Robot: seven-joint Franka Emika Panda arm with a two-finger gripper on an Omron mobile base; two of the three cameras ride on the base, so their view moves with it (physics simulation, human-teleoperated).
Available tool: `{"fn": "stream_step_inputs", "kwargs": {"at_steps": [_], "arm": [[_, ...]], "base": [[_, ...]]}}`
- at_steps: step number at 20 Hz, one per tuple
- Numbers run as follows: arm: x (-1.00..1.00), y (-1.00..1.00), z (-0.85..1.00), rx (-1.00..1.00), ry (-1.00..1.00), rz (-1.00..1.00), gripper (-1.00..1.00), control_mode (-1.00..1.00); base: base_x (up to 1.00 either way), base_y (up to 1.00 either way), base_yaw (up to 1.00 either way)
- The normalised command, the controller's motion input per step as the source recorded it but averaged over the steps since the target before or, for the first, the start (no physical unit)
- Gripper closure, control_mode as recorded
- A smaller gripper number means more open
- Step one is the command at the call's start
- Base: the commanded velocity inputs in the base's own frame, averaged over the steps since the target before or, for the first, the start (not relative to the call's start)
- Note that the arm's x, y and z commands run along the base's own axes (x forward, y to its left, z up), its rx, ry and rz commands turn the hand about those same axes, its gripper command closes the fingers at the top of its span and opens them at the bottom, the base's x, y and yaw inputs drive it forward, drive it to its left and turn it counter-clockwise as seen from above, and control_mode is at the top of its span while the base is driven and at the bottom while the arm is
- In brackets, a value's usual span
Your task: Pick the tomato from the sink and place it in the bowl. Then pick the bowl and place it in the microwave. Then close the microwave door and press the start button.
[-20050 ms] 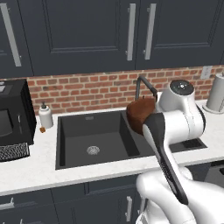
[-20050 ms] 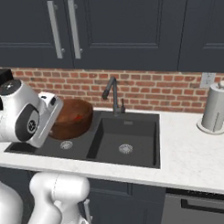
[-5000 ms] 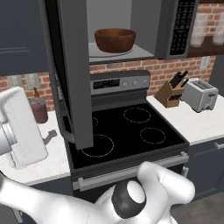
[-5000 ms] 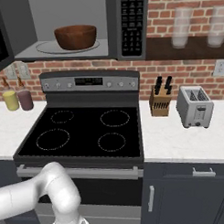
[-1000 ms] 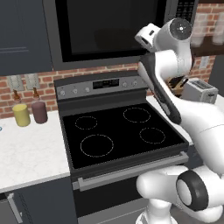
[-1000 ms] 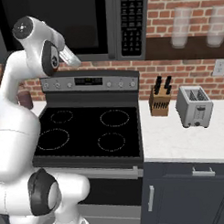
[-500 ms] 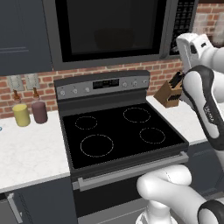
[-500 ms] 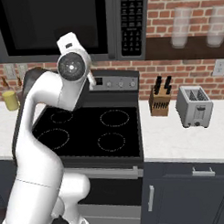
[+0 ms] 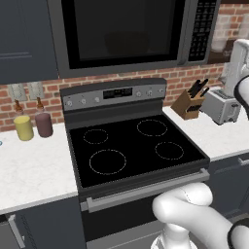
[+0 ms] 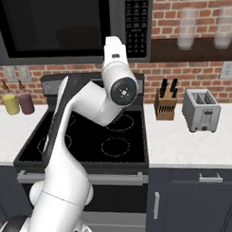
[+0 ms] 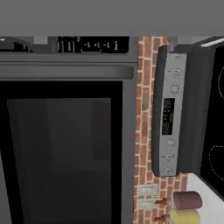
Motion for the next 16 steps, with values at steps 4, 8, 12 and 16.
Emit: {"fn": "stream_step_inputs", "kwargs": {"at_steps": [4,8,12,16], "arm": [[0.00,-0.28,-0.14,0.23,0.00,0.00,-1.00,-1.00],[0.00,0.13,-0.04,0.06,-0.05,0.01,1.00,-1.00],[0.16,0.26,0.00,0.00,-0.05,0.03,1.00,-1.00],[0.29,0.09,0.00,0.00,-0.01,0.00,1.00,-1.00]], "base": [[0.00,0.00,0.00],[0.00,0.00,0.00],[0.00,0.00,0.00],[0.00,0.00,0.00]]}}
